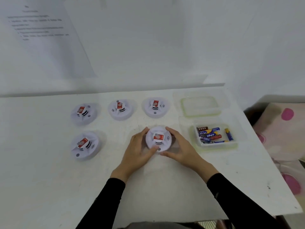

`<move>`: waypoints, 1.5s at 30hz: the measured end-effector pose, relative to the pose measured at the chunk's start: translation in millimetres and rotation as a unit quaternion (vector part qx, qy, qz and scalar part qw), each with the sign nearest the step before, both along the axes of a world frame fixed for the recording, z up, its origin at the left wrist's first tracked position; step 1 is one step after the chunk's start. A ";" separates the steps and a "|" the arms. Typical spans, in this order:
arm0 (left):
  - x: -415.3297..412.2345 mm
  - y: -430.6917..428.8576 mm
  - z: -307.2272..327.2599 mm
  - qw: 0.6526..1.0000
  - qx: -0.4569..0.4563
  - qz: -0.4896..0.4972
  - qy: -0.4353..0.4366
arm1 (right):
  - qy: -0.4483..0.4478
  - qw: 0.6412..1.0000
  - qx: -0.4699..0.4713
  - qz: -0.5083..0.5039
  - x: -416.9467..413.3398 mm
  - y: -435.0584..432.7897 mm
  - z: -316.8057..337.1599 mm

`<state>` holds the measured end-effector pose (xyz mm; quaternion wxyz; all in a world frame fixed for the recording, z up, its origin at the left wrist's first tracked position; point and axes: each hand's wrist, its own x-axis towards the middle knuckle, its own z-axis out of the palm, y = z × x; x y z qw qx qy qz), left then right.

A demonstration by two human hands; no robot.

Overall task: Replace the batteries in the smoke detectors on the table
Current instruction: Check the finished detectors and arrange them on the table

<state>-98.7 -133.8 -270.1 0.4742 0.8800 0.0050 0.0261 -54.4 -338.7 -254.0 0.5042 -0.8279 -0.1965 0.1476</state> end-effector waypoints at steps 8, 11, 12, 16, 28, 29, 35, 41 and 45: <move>11.1 -0.6 -6.7 0.997 0.077 0.005 0.006 | -0.008 0.999 0.035 0.005 5.8 -7.1 -10.9; 11.2 -1.9 -8.2 0.996 0.084 0.003 -0.003 | -0.018 1.000 0.019 0.011 5.6 -2.8 -16.5; 10.6 -3.0 -7.4 0.998 0.070 0.005 -0.007 | -0.016 1.000 0.022 0.012 6.1 -1.9 -17.0; 4.9 -9.0 -2.7 1.000 -0.024 0.007 -0.012 | -0.027 0.999 0.041 0.004 5.9 0.2 -16.6; 8.7 -9.0 7.3 0.990 -0.123 -0.026 0.063 | -0.084 0.995 0.044 -0.018 2.8 -0.7 -17.9; 9.4 -8.6 7.0 0.989 -0.127 -0.026 0.066 | -0.085 0.995 0.044 -0.019 2.6 -0.5 -17.9; 8.4 -8.7 2.6 0.990 -0.129 -0.021 0.060 | -0.087 0.995 0.043 -0.017 1.9 -0.6 -17.0; 8.1 -9.2 1.3 0.991 -0.123 -0.015 0.046 | -0.086 0.995 0.040 -0.014 2.1 -1.2 -16.8; 8.5 -9.6 0.8 0.992 -0.121 -0.014 0.039 | -0.084 0.996 0.033 -0.015 2.9 -1.4 -17.9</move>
